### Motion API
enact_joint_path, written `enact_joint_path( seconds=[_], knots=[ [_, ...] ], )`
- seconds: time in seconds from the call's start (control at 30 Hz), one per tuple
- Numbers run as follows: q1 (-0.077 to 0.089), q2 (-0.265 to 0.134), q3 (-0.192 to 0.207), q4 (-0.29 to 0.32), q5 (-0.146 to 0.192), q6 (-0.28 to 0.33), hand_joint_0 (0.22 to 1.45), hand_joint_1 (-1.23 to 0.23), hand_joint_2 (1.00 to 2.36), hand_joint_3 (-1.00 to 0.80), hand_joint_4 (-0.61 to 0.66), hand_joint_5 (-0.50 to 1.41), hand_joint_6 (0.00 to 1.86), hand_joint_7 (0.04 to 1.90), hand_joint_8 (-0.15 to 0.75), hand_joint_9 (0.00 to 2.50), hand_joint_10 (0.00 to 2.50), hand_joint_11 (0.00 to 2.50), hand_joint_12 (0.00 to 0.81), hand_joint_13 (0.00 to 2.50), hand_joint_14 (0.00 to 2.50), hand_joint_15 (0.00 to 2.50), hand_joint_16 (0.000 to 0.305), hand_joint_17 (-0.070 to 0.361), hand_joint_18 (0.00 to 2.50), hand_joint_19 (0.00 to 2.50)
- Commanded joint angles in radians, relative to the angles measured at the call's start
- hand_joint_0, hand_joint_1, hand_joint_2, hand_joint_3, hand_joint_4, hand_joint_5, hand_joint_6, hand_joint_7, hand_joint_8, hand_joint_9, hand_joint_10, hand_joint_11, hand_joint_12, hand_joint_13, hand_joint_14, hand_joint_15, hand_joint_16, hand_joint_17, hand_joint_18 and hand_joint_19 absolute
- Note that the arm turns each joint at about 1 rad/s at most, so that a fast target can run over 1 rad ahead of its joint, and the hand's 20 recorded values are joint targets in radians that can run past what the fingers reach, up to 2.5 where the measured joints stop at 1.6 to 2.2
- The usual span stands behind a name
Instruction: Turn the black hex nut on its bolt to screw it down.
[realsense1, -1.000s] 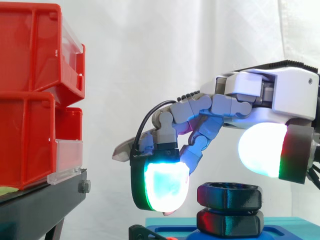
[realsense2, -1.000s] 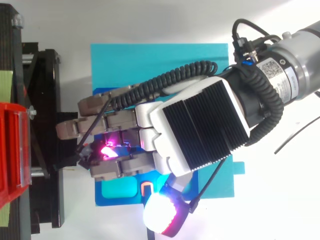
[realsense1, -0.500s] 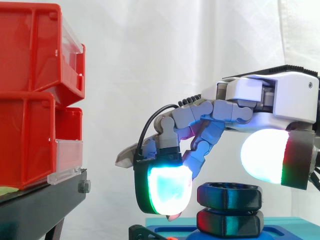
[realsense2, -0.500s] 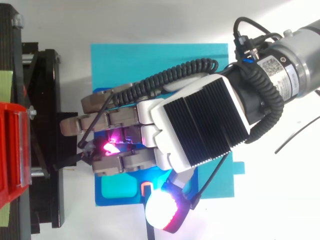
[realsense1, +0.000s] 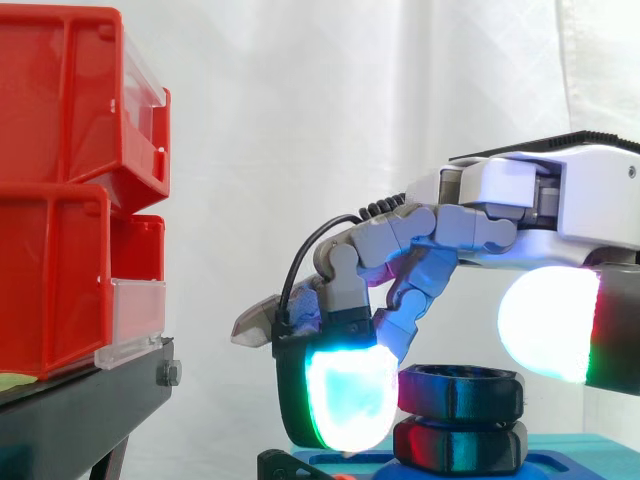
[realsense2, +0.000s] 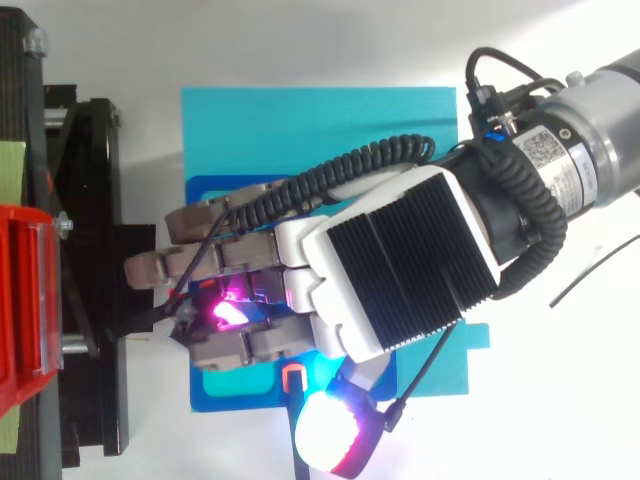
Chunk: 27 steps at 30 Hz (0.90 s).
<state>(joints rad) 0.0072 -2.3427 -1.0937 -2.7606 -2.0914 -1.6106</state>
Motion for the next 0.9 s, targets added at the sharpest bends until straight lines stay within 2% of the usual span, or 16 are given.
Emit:
enact_joint_path(
  seconds=[0.0, 0.17, 0.27, 0.47, 0.67, 0.73, 0.8, 0.87],
  knots=[
    [-0.001, 0.000, 0.000, -0.008, -0.001, 0.000, 0.49, -0.17, 1.00, -0.50, 0.21, -0.03, 0.65, 1.20, 0.323, 1.04, 0.01, 0.29, 0.365, 0.52, 0.00, 0.01, 0.053, 0.120, 0.60, 0.33],
    [-0.009, -0.001, 0.000, -0.007, -0.002, 0.000, 0.49, -0.17, 1.00, -0.50, 0.18, -0.04, 0.70, 1.16, 0.325, 1.04, 0.01, 0.29, 0.365, 0.52, 0.00, 0.00, 0.053, 0.119, 0.60, 0.33],
    [-0.012, 0.000, 0.000, -0.005, -0.015, 0.001, 0.49, -0.17, 1.00, -0.50, 0.18, -0.04, 0.71, 1.14, 0.324, 1.04, 0.01, 0.28, 0.365, 0.52, 0.00, 0.00, 0.053, 0.119, 0.60, 0.33],
    [-0.033, 0.000, 0.000, 0.006, -0.039, 0.000, 0.49, -0.17, 1.00, -0.50, 0.19, -0.04, 0.72, 1.13, 0.320, 1.05, 0.01, 0.28, 0.363, 0.52, 0.00, 0.01, 0.053, 0.119, 0.60, 0.33],
    [-0.043, 0.000, 0.000, 0.019, -0.050, 0.001, 0.49, -0.16, 1.00, -0.50, 0.19, -0.04, 0.72, 1.14, 0.323, 1.05, 0.01, 0.28, 0.364, 0.53, 0.00, 0.01, 0.053, 0.119, 0.60, 0.33],
    [-0.056, 0.000, 0.000, 0.019, -0.061, 0.001, 0.49, -0.16, 1.00, -0.50, 0.19, -0.04, 0.72, 1.14, 0.322, 1.05, 0.01, 0.28, 0.366, 0.53, 0.00, 0.01, 0.053, 0.119, 0.60, 0.33],
    [-0.059, 0.000, 0.000, 0.021, -0.062, 0.001, 0.49, -0.15, 1.00, -0.50, 0.18, -0.04, 0.72, 1.13, 0.326, 1.05, 0.01, 0.28, 0.365, 0.53, 0.00, 0.01, 0.053, 0.120, 0.60, 0.33],
    [-0.072, 0.000, 0.000, 0.039, -0.073, 0.001, 0.49, -0.14, 1.00, -0.50, 0.19, -0.04, 0.73, 1.13, 0.326, 1.05, 0.01, 0.28, 0.365, 0.53, 0.00, 0.01, 0.054, 0.120, 0.60, 0.33]
  ],
)
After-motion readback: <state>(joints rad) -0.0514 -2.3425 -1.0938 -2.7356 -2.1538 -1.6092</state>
